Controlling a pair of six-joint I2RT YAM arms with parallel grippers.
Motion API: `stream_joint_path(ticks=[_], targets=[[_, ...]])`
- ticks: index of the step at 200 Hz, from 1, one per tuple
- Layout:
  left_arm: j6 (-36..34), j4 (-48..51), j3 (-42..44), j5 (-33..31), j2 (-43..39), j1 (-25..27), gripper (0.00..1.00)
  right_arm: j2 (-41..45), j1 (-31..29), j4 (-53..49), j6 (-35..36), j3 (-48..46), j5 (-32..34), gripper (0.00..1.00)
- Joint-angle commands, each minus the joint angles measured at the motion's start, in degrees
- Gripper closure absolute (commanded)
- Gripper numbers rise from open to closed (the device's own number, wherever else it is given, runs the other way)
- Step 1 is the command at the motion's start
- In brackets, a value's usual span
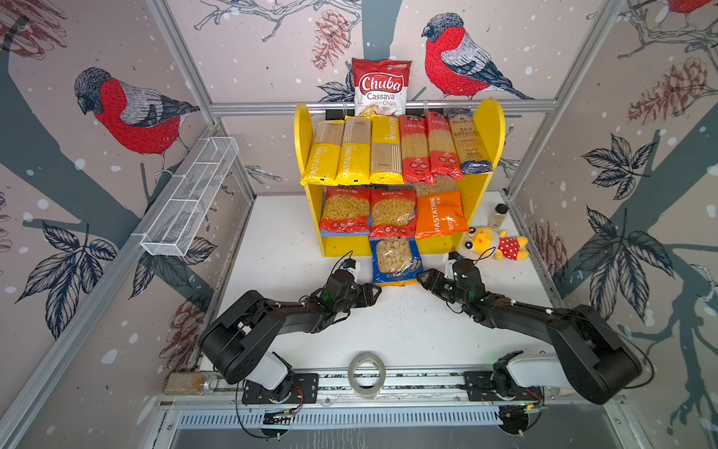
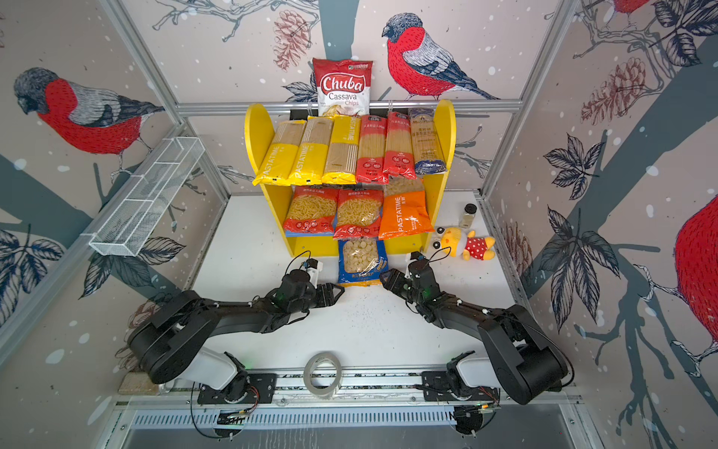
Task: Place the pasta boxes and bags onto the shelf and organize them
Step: 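Push the blue bag into the lower shelf below the red bags with both grippers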
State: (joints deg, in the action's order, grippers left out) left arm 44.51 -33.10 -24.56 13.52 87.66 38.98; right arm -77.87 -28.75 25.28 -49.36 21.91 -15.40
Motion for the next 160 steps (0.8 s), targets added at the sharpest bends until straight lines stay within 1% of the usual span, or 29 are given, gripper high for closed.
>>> stream_joint_path(ticks=[1, 19, 42, 50, 62, 79, 89, 111, 160], targets=[[1.3, -7.3, -0.8, 1.5, 2.5, 0.1, 0.36, -2.5, 0.5, 3.4, 0.5, -0.4, -3.4, 0.37], [1.1, -7.9, -2.4, 1.7, 5.0, 0.1, 0.39, -5.0, 1.1, 7.1, -1.0, -0.9, -3.5, 0.42], [0.9, -8.4, -4.1, 1.2, 7.8, 0.1, 0.48, -7.4, 1.0, 9.4, -1.8, 0.8, -3.3, 0.56], [1.2, -8.8, -4.7, 1.1, 8.8, -0.1, 0.53, -8.0, 1.0, 9.9, -2.0, 1.6, -2.7, 0.61], [1.5, -9.2, -5.8, 1.7, 10.2, -0.7, 0.63, -9.0, 1.1, 10.7, -2.4, 2.9, -2.2, 0.71], [1.8, -9.8, -7.5, 3.0, 11.4, -2.0, 0.74, -10.9, 1.1, 11.2, -2.7, 5.7, -2.2, 0.80], [1.5, -9.3, -8.7, 3.3, 11.3, -2.9, 0.79, -12.0, 1.1, 11.4, -2.8, 7.6, -2.5, 0.82], [-0.1, -6.7, -11.4, 3.7, 10.6, -4.7, 0.84, -13.7, 1.0, 12.5, -4.1, 10.6, -2.3, 0.86], [-3.4, -2.8, -15.3, 3.5, 10.4, -6.9, 0.86, -17.9, 1.1, 18.3, -8.0, 12.1, -2.5, 0.87]])
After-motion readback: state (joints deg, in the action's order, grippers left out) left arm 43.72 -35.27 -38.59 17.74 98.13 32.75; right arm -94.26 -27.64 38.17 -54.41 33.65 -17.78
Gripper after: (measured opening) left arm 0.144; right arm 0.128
